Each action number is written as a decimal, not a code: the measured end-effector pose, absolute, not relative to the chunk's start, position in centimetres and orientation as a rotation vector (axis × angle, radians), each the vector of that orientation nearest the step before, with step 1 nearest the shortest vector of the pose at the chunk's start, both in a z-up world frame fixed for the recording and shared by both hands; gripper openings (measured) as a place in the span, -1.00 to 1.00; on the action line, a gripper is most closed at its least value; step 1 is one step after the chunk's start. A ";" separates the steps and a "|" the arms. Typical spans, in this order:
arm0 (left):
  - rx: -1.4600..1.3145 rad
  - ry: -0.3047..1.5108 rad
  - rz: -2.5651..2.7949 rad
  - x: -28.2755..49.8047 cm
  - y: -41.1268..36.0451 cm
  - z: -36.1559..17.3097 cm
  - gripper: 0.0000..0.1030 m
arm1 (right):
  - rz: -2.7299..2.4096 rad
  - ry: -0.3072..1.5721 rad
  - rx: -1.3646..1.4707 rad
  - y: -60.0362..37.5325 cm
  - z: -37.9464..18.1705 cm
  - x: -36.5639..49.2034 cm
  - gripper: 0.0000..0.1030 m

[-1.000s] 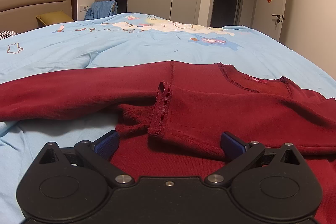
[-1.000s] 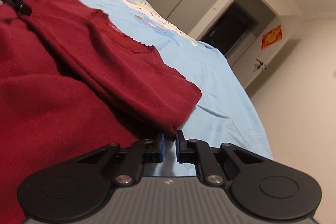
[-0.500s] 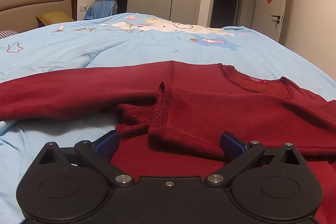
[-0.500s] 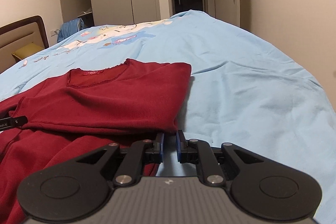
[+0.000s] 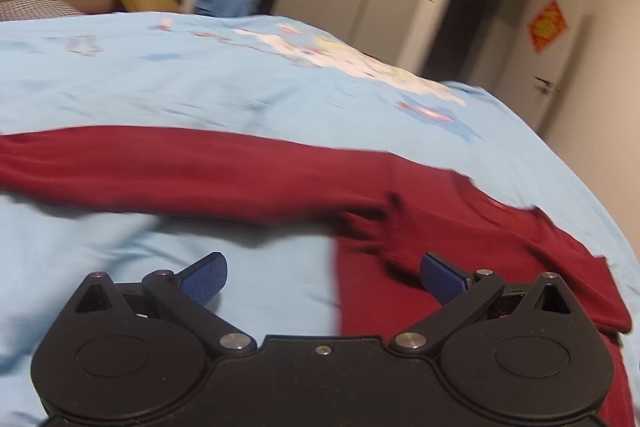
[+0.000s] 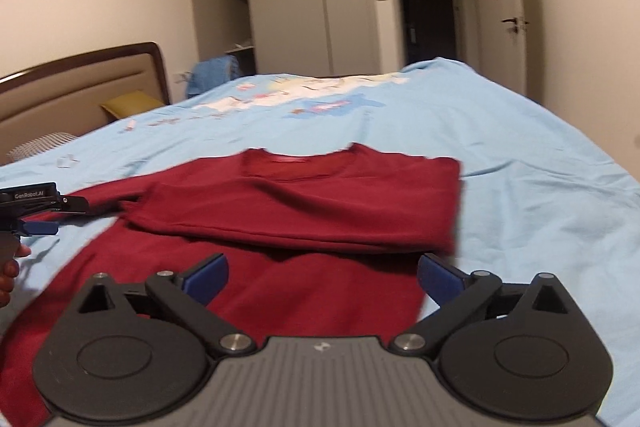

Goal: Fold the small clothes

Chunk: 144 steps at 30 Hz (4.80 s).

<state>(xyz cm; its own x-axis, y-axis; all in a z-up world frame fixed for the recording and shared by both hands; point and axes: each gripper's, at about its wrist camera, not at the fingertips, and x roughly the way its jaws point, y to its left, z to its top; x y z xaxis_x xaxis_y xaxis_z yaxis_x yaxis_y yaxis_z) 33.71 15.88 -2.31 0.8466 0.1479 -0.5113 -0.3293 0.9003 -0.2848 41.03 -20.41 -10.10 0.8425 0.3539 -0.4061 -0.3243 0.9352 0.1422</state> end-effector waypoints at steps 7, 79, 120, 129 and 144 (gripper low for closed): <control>-0.470 0.488 0.531 28.5 25.9 -1.6 0.99 | 0.479 0.453 0.022 -15.8 -10.7 39.0 1.00; 0.191 0.494 -0.001 36.5 6.9 -3.0 0.86 | 0.250 0.464 0.134 -22.1 -12.4 38.7 1.00; 0.086 0.595 0.152 41.9 15.6 -4.4 -0.65 | 0.304 0.487 0.071 -14.9 -14.2 52.0 0.99; 0.004 0.587 0.155 35.2 15.1 -2.5 0.58 | 0.326 0.431 0.070 -17.9 -11.2 45.3 1.00; -0.109 0.682 0.047 20.8 11.0 -4.6 0.98 | 0.264 0.564 0.056 -21.5 -14.3 26.7 0.99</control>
<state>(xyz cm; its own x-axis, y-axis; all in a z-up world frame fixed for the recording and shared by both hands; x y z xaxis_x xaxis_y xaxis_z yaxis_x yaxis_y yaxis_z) 20.83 10.96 -4.62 0.7758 0.0077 -0.6310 -0.0794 0.9932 -0.0855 26.69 -21.50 -14.33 0.8124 0.2621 -0.5209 -0.2317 0.9648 0.1241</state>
